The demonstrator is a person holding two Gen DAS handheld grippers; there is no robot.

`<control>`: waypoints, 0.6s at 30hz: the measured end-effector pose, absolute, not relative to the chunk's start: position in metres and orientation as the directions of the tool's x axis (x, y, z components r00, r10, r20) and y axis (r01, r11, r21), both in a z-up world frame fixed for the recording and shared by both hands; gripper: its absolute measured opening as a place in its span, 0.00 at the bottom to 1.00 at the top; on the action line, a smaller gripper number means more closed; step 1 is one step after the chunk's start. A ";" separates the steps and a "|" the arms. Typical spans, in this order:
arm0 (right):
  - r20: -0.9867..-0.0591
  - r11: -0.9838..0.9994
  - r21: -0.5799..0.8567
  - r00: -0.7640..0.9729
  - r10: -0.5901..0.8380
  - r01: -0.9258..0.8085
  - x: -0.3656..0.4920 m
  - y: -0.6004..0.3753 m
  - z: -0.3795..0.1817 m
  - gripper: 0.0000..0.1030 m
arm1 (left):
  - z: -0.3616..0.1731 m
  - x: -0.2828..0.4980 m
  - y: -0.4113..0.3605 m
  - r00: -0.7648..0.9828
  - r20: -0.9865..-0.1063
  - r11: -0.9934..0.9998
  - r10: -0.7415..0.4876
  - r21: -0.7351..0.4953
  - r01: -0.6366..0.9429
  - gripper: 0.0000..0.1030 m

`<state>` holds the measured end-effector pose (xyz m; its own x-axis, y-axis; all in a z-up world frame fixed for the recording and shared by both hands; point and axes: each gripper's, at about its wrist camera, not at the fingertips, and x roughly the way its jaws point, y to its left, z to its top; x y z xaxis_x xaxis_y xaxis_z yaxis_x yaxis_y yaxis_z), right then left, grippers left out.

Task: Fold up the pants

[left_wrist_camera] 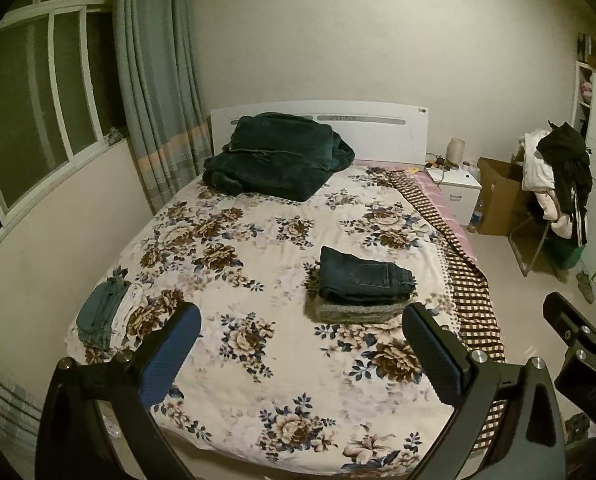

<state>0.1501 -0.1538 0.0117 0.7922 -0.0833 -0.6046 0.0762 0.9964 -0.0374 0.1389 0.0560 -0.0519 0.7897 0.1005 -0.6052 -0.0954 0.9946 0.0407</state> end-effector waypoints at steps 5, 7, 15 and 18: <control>-0.605 0.997 -0.036 0.792 -0.081 0.075 0.152 -0.154 0.012 1.00 | -0.051 0.139 0.055 0.790 -0.605 0.995 0.100 0.039 -0.096 1.00; -0.605 0.996 -0.037 0.792 -0.082 0.075 0.151 -0.154 0.012 1.00 | -0.051 0.139 0.055 0.789 -0.606 0.995 0.100 0.040 -0.095 1.00; -0.605 0.997 -0.035 0.792 -0.081 0.076 0.151 -0.154 0.012 1.00 | -0.050 0.137 0.054 0.789 -0.607 0.995 0.099 0.038 -0.096 1.00; -0.604 0.997 -0.033 0.793 -0.081 0.076 0.151 -0.152 0.013 1.00 | -0.051 0.137 0.054 0.789 -0.605 0.994 0.101 0.038 -0.098 1.00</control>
<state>0.1508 -0.1525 0.0128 0.7926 -0.0806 -0.6043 0.0759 0.9966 -0.0332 0.1374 0.0543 -0.0506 0.7894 0.1011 -0.6055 -0.0979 0.9945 0.0383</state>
